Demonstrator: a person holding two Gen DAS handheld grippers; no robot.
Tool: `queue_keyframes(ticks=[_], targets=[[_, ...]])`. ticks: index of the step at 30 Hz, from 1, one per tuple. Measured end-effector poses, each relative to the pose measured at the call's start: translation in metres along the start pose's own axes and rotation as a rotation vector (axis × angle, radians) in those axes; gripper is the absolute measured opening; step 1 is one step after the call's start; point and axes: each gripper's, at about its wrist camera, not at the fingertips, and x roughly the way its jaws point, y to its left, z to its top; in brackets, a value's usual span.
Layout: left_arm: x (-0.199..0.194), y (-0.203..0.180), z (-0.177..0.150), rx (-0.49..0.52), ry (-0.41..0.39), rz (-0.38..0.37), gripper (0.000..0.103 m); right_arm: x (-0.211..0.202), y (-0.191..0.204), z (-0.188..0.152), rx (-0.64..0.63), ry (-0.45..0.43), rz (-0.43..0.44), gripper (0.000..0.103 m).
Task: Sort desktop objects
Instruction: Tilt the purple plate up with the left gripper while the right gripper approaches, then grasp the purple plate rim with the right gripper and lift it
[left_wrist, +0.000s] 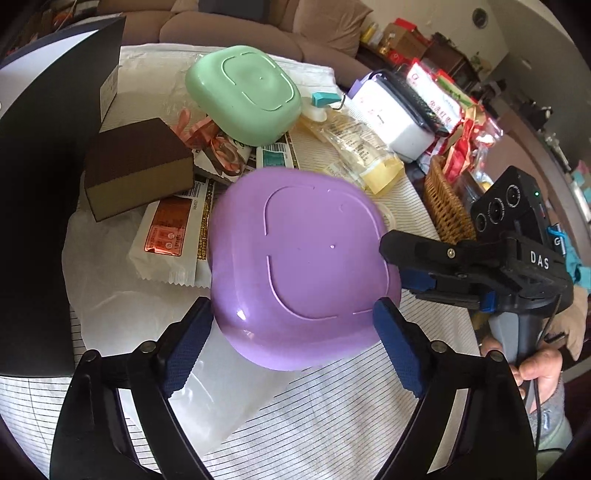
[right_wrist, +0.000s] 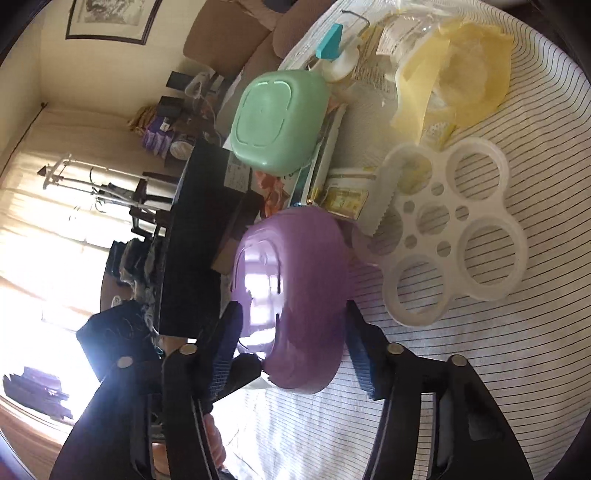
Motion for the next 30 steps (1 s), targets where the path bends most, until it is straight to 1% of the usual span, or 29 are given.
queue_keyframes(ticks=[3, 6, 8, 10, 12, 14, 17, 19, 20, 21, 22, 24, 25, 26, 28, 30], targets=[[-0.002, -0.003, 0.001, 0.006, -0.004, -0.021, 0.088, -0.011, 0.004, 0.002, -0.006, -0.044, 0.057, 0.054], [-0.002, -0.007, 0.002, 0.024, -0.001, -0.039, 0.088, -0.026, 0.020, 0.005, -0.068, -0.107, 0.142, 0.053], [0.000, -0.012, 0.002, 0.041, 0.001, -0.017, 0.088, -0.035, 0.034, 0.006, -0.116, -0.125, 0.204, 0.051], [0.002, -0.015, 0.002, 0.057, 0.008, 0.007, 0.089, -0.034, 0.047, 0.005, -0.167, -0.094, 0.244, 0.052], [0.002, -0.015, 0.002, 0.061, 0.012, 0.016, 0.090, -0.024, 0.057, 0.000, -0.218, -0.042, 0.246, 0.052], [0.002, -0.014, 0.001, 0.064, 0.022, 0.027, 0.090, -0.020, 0.065, -0.004, -0.261, -0.035, 0.204, 0.052], [0.002, -0.012, -0.003, 0.062, 0.059, 0.022, 0.090, -0.013, 0.061, -0.005, -0.250, -0.014, 0.162, 0.052], [-0.002, -0.012, -0.006, 0.071, 0.087, 0.012, 0.090, -0.010, 0.053, -0.006, -0.243, -0.005, 0.092, 0.052], [-0.006, -0.012, -0.008, 0.072, 0.100, -0.010, 0.090, -0.006, 0.049, -0.004, -0.241, -0.004, 0.063, 0.052], [-0.010, -0.011, -0.009, 0.064, 0.118, -0.055, 0.090, -0.005, 0.046, -0.004, -0.239, -0.001, 0.029, 0.052], [-0.013, -0.009, -0.010, 0.049, 0.147, -0.123, 0.090, -0.004, 0.042, -0.003, -0.239, 0.002, -0.002, 0.052], [-0.014, -0.008, -0.015, 0.027, 0.267, -0.307, 0.090, -0.004, 0.038, -0.002, -0.251, 0.006, -0.045, 0.052], [-0.015, -0.009, -0.019, 0.036, 0.320, -0.356, 0.090, -0.004, 0.037, -0.002, -0.256, 0.011, -0.053, 0.052], [-0.017, -0.010, -0.022, 0.056, 0.332, -0.353, 0.090, -0.004, 0.036, -0.003, -0.259, 0.019, -0.065, 0.052], [-0.020, -0.007, -0.021, 0.068, 0.305, -0.274, 0.090, -0.003, 0.037, -0.005, -0.277, 0.028, -0.117, 0.052], [-0.016, 0.001, -0.018, 0.014, 0.276, -0.207, 0.090, -0.005, 0.038, -0.007, -0.298, 0.028, -0.188, 0.053]])
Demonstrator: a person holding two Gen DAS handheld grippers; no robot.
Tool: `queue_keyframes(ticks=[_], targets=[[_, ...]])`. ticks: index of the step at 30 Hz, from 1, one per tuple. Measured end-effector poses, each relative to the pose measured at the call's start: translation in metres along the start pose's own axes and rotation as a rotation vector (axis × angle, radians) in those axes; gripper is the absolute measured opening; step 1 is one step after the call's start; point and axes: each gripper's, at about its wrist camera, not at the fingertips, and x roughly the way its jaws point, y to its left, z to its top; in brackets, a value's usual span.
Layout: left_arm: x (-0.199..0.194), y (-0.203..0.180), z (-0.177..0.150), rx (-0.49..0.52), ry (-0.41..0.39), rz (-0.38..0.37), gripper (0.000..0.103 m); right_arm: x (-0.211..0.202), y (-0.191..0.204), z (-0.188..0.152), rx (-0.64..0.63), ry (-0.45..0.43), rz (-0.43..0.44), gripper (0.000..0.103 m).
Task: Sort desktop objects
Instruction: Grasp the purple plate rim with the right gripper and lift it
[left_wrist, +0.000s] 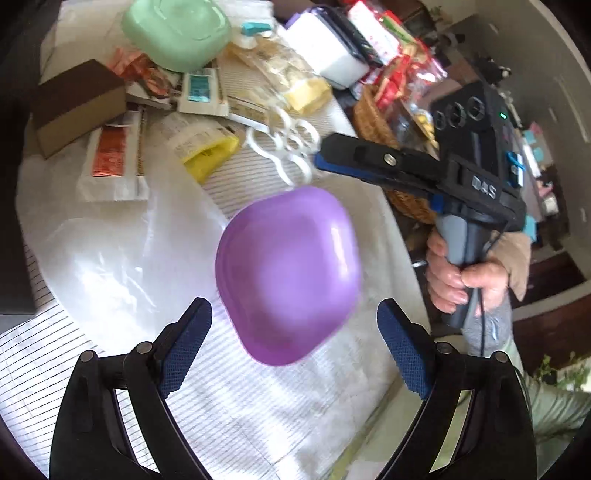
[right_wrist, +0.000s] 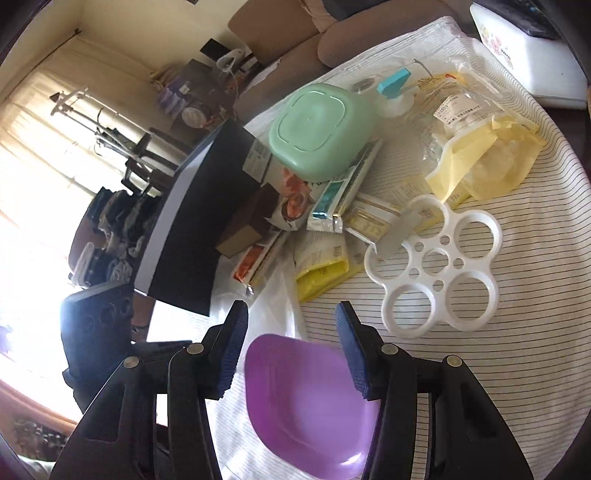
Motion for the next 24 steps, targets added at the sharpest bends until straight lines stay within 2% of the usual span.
queue_keyframes(ticks=[2, 3, 5, 11, 13, 14, 15, 16, 17, 18, 20, 24], targets=[[0.004, 0.004, 0.002, -0.025, -0.033, 0.080, 0.090, -0.002, 0.000, -0.003, -0.009, 0.007, -0.137, 0.061], [0.007, 0.003, 0.003, -0.013, -0.039, 0.132, 0.090, -0.002, -0.003, -0.006, -0.006, 0.021, -0.205, 0.062], [0.019, 0.001, 0.001, 0.008, -0.026, 0.201, 0.089, 0.002, -0.011, -0.013, 0.003, 0.069, -0.283, 0.062], [0.034, -0.010, 0.002, 0.024, -0.014, 0.238, 0.088, 0.004, -0.013, -0.028, -0.008, 0.142, -0.329, 0.062], [0.036, -0.011, -0.001, 0.025, -0.008, 0.276, 0.077, 0.011, -0.013, -0.032, -0.012, 0.179, -0.333, 0.061], [0.038, -0.011, -0.002, 0.025, -0.007, 0.298, 0.072, 0.015, -0.014, -0.035, -0.012, 0.199, -0.337, 0.057], [0.040, -0.011, -0.002, 0.023, -0.002, 0.313, 0.055, 0.019, -0.014, -0.037, -0.014, 0.215, -0.339, 0.053], [0.042, -0.009, -0.003, 0.019, 0.006, 0.319, 0.036, 0.023, -0.014, -0.040, -0.020, 0.230, -0.344, 0.043], [0.042, -0.009, -0.003, 0.022, 0.001, 0.330, 0.033, 0.027, -0.013, -0.041, -0.027, 0.244, -0.351, 0.035], [0.042, -0.008, -0.004, 0.027, -0.003, 0.341, 0.026, 0.030, -0.013, -0.042, -0.034, 0.252, -0.360, 0.031], [0.042, -0.007, -0.004, 0.026, -0.011, 0.358, 0.011, 0.031, -0.008, -0.042, -0.057, 0.249, -0.368, 0.015], [0.035, -0.005, -0.003, 0.006, -0.038, 0.353, 0.008, 0.023, 0.007, -0.039, -0.103, 0.214, -0.384, 0.015]])
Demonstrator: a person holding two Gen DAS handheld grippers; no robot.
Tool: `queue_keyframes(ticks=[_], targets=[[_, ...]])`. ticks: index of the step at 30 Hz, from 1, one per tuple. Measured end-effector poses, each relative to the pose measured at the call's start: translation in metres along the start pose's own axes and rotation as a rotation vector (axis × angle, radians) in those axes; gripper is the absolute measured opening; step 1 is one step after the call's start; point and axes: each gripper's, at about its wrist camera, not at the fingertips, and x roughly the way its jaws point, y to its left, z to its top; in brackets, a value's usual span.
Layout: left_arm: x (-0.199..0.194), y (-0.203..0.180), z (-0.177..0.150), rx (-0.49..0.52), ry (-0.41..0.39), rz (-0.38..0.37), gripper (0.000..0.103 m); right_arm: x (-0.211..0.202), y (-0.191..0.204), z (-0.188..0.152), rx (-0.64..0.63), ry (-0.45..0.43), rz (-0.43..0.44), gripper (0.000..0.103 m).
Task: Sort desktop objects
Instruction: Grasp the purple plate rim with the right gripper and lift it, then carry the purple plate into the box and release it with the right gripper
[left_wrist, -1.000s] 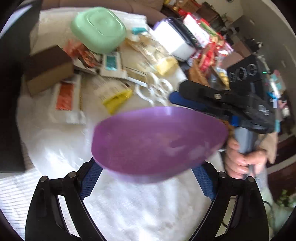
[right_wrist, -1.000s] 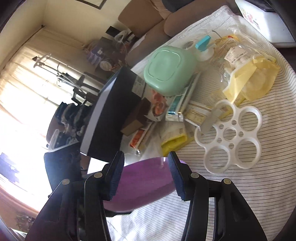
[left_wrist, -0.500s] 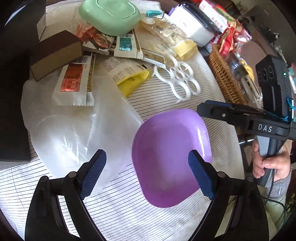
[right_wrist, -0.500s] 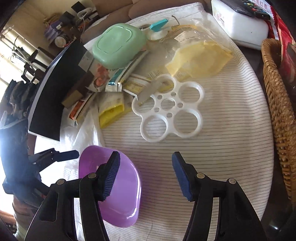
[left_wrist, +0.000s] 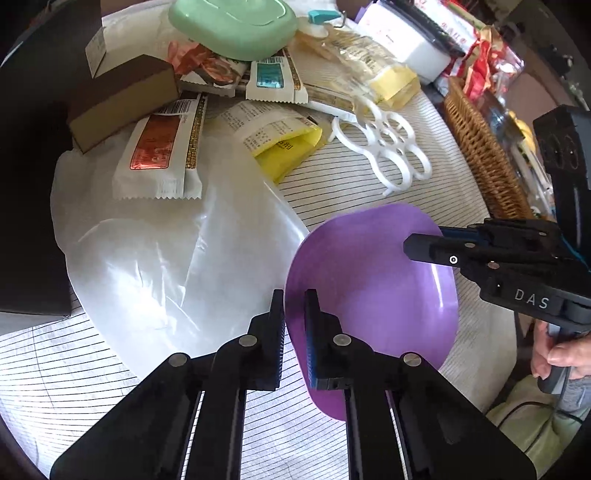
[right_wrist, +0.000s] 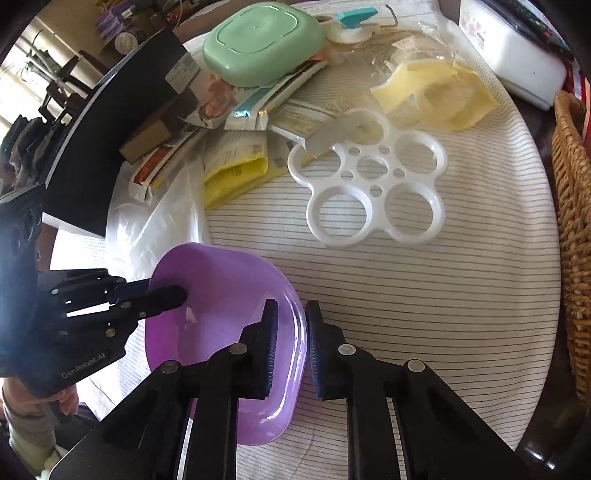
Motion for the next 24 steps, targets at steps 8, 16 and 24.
queue_keyframes(ticks=[8, 16, 24], targets=[[-0.058, -0.009, 0.006, 0.017, -0.138, 0.001, 0.007, -0.063, 0.017, 0.008, -0.008, -0.193, 0.017, 0.015], [-0.116, 0.005, 0.018, -0.025, -0.252, -0.019, 0.007, -0.102, 0.058, 0.026, -0.051, -0.313, 0.022, 0.015], [-0.221, 0.056, 0.071, -0.032, -0.388, 0.058, 0.007, -0.139, 0.126, 0.104, -0.158, -0.376, 0.101, 0.015]])
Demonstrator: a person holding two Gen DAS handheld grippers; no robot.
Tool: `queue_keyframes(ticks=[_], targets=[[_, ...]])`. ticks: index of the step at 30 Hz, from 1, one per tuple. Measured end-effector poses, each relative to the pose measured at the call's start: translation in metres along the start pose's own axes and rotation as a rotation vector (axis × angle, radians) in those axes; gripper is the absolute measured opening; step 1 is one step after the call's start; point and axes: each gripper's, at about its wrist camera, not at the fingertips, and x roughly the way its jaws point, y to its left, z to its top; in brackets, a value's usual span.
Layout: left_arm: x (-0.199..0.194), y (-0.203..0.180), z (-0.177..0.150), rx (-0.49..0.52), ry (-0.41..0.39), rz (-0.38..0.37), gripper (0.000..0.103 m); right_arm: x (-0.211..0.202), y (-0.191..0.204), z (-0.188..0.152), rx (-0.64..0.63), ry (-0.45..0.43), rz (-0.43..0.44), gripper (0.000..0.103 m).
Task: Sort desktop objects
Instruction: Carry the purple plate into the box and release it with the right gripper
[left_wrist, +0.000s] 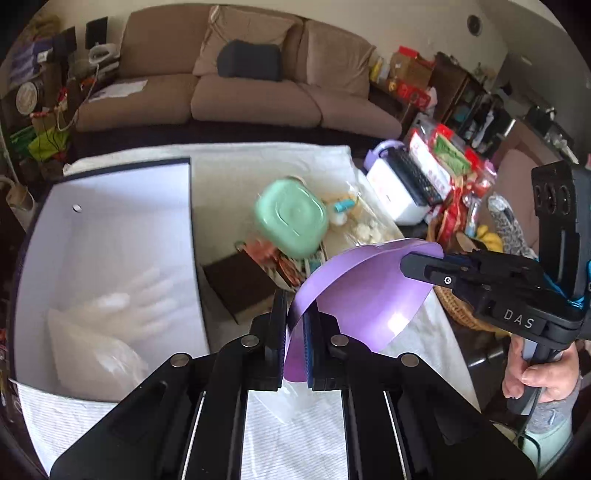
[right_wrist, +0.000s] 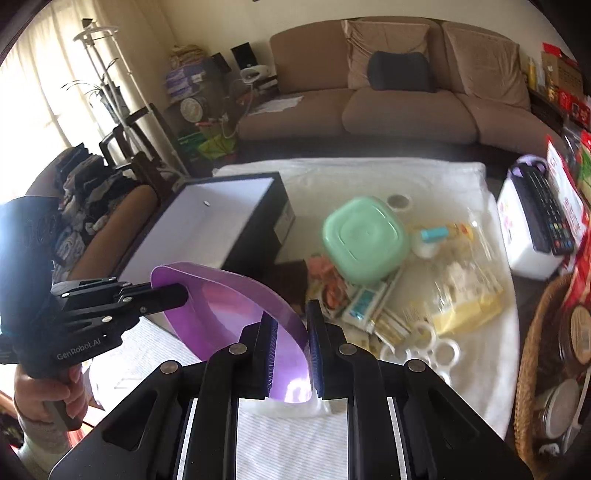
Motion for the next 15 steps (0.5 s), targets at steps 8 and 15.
queue_keyframes(ticks=[8, 15], targets=[[0.003, 0.113, 0.079, -0.086, 0.023, 0.169, 0.009, 0.091, 0.071, 0.114, -0.042, 0.043, 0.101, 0.017], [0.089, 0.214, 0.079, -0.237, 0.179, 0.262, 0.011, 0.238, 0.099, 0.142, -0.001, 0.228, 0.053, 0.017]])
